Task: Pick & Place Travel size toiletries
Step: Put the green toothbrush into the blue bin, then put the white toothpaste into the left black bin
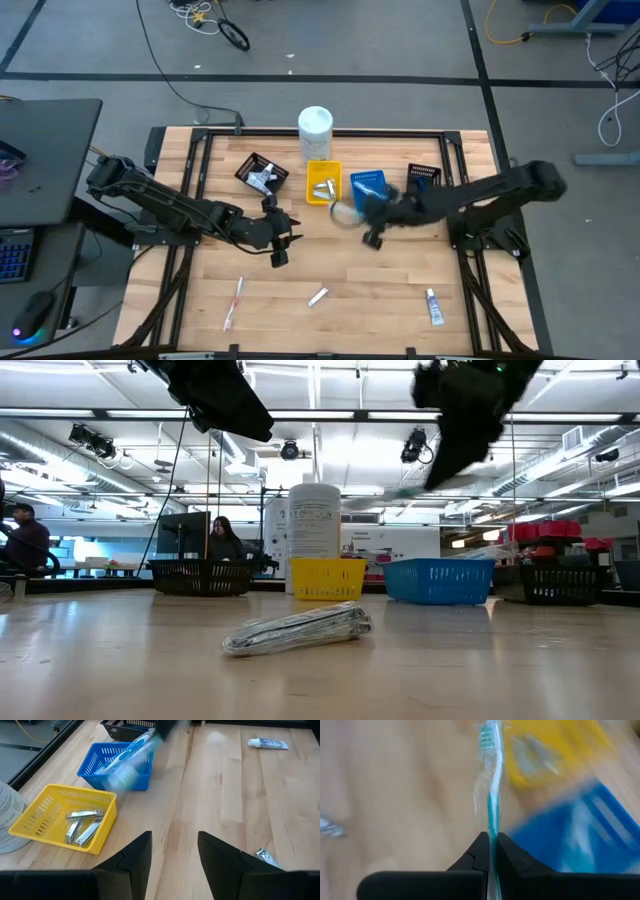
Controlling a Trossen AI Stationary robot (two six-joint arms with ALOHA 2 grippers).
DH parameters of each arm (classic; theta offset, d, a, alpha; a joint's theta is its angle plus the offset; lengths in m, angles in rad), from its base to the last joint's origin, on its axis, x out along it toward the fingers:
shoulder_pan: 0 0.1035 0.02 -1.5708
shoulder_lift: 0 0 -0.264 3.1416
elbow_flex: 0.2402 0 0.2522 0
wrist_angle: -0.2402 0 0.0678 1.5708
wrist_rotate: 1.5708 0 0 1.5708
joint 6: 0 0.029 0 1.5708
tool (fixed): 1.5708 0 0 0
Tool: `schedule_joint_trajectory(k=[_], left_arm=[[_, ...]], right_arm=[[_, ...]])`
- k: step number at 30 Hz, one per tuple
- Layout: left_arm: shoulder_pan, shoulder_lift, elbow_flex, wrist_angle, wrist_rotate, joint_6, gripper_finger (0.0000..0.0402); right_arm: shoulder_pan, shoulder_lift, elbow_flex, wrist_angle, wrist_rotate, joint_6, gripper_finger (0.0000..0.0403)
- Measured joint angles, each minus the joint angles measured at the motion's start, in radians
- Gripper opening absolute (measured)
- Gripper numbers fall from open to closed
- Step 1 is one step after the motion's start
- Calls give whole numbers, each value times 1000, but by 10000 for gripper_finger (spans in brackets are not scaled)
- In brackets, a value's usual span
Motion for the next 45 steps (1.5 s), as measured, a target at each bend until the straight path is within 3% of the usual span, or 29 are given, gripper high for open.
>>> schedule_joint_trajectory(k=[3, 7, 11, 16, 22, 29, 40, 45], left_arm=[[0, 0, 0, 0, 0, 0, 169], [0, 0, 0, 0, 0, 0, 169], [0, 0, 0, 0, 0, 0, 169], [0, 0, 0, 0, 0, 25, 169], [0, 0, 0, 0, 0, 26, 169], [0, 0, 0, 0, 0, 26, 169], [0, 0, 0, 0, 0, 26, 169], [0, 0, 0, 0, 0, 26, 169]], right_arm=[[-47, -80, 0, -207, 14, 136, 15], [-123, -96, -1, -393, 4, 148, 15], [-225, -60, -12, -363, -6, 58, 16], [-355, 18, -13, -315, -130, -69, 18], [-426, 95, -13, -299, -141, -215, 49], [-465, 90, -5, -220, -154, -273, 91], [-471, 89, 108, -215, -400, -290, 104], [-408, 88, 114, -172, -515, -369, 105]])
